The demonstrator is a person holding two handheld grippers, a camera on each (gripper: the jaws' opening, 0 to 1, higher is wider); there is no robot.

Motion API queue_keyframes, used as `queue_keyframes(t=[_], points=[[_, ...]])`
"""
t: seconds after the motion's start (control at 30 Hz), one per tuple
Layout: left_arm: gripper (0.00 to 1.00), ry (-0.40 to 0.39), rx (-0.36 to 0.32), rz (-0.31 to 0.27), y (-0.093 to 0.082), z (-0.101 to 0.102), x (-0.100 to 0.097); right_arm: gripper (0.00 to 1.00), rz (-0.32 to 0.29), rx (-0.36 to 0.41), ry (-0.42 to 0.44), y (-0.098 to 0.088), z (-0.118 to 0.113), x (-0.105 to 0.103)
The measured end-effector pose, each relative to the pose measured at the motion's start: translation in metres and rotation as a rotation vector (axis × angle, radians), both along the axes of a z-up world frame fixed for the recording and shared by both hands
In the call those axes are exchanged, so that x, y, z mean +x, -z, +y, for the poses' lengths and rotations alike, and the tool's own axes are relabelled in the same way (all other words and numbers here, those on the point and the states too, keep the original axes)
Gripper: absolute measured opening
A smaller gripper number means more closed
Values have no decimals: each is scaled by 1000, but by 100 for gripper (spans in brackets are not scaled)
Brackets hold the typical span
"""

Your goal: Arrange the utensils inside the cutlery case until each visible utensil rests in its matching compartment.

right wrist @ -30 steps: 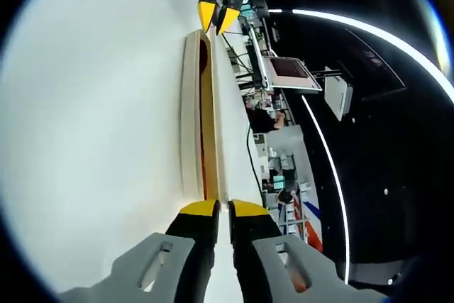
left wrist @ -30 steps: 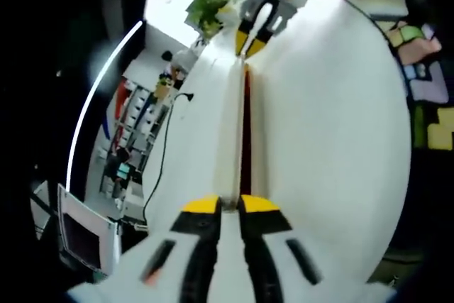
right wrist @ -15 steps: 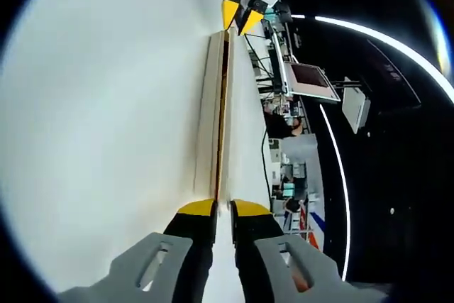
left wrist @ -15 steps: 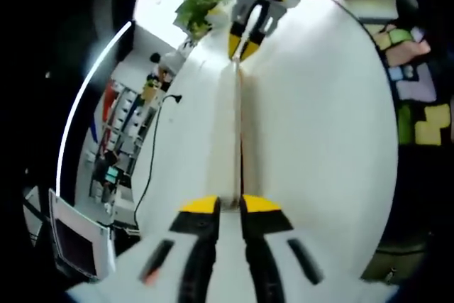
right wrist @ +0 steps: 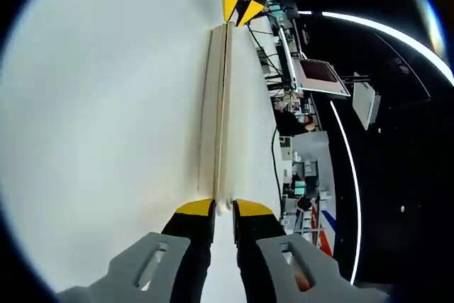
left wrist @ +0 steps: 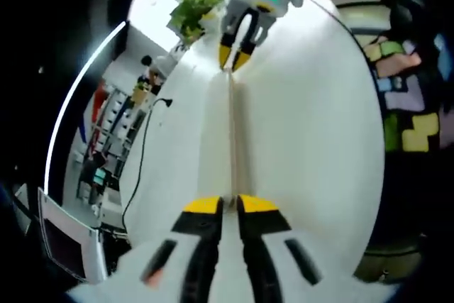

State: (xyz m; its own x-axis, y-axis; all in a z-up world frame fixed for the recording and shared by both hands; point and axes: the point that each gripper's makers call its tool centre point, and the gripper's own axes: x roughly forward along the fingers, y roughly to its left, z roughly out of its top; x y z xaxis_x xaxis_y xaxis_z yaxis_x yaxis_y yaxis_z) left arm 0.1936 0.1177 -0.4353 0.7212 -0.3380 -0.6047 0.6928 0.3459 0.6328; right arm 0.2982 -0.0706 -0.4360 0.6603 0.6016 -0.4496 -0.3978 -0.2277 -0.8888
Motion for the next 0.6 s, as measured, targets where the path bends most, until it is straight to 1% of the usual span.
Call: queue_keyframes(t=[0.1, 0.3, 0.5, 0.57, 0.6], points=[[8, -3, -8, 2, 0, 1, 0, 10, 41, 38, 12, 0, -1, 0], [7, -2, -26, 17, 0, 0, -2, 10, 72, 82, 21, 2, -2, 0], [8, 19, -41, 24, 0, -2, -4, 10, 109, 117, 36, 2, -5, 1], [8, 30, -63, 22, -3, -3, -5, 11, 119, 123, 42, 2, -5, 0], [8, 31, -80, 25, -5, -3, -5, 11, 136, 132, 53, 3, -6, -1]])
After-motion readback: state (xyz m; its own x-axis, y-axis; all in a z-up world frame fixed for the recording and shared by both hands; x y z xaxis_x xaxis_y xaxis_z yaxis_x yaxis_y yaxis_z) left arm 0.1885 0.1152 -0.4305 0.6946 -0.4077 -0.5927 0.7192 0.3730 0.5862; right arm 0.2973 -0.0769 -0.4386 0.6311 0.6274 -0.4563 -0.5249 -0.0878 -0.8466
